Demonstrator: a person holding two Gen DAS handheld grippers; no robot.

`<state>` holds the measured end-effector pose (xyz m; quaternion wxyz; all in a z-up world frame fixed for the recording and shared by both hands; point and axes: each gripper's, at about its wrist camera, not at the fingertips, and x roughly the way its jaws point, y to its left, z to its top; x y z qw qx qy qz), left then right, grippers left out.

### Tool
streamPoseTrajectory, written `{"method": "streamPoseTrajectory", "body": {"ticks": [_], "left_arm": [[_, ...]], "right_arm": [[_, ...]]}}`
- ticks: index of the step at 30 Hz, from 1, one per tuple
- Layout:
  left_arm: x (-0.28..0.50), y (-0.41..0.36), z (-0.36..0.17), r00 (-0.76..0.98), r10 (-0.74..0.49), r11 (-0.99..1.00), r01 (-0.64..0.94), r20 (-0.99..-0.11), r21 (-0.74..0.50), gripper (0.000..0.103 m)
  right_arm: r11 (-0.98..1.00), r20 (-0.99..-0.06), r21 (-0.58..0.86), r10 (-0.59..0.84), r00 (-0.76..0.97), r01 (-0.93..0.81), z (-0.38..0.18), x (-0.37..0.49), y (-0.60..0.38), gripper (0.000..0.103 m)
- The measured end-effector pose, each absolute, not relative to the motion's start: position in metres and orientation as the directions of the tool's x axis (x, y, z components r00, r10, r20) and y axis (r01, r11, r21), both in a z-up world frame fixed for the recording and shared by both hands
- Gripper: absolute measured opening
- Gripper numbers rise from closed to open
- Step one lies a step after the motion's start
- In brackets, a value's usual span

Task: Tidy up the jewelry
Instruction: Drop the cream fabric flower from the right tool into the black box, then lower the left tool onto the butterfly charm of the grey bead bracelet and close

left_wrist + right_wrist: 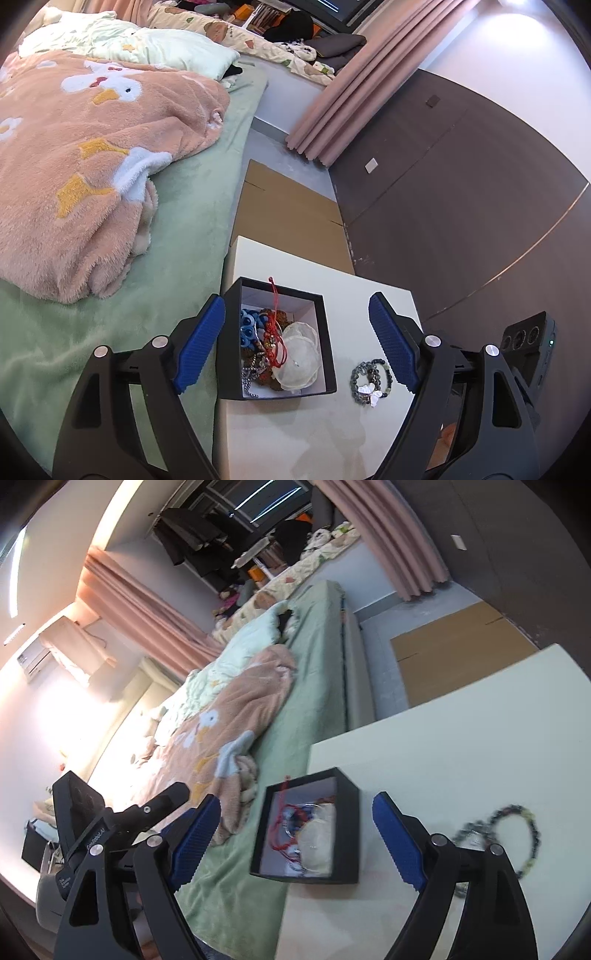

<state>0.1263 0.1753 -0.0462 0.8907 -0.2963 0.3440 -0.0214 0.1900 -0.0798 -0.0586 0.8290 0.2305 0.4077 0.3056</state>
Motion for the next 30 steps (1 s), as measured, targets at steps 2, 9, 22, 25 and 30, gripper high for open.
{"method": "streamPoseTrajectory", "body": {"ticks": [2,9,22,25,30], "left_arm": [[0.126,0.17,-0.046,0.758,-0.246,0.83,-0.158,-0.604,-0.535,0.08],[0.129,0.137,-0.047,0.734,-0.272,0.858,-0.108,-0.622,-0.502,0.08],[0.145,0.055,-0.058,0.656,-0.332,0.908,0.028,-0.677,-0.418,0.079],[0.148,0.036,-0.063,0.63,-0.338,0.917,0.054,-0.699,-0.395,0.07],[0.151,0.008,-0.076,0.577,-0.364,0.92,0.098,-0.732,-0.38,0.059]], "right_arm": [[0.723,-0.551,0.622,0.678,0.487,-0.302,-0.058,0.188,-0.089,0.084],[0.787,-0.603,0.573,0.595,0.532,-0.23,-0.055,0.183,-0.133,0.09],[0.843,-0.702,0.531,0.495,0.512,-0.086,-0.078,0.181,-0.199,0.083],[0.845,-0.708,0.529,0.487,0.511,-0.071,-0.079,0.181,-0.212,0.082],[0.848,-0.714,0.528,0.476,0.514,-0.051,-0.082,0.179,-0.231,0.081]]}}
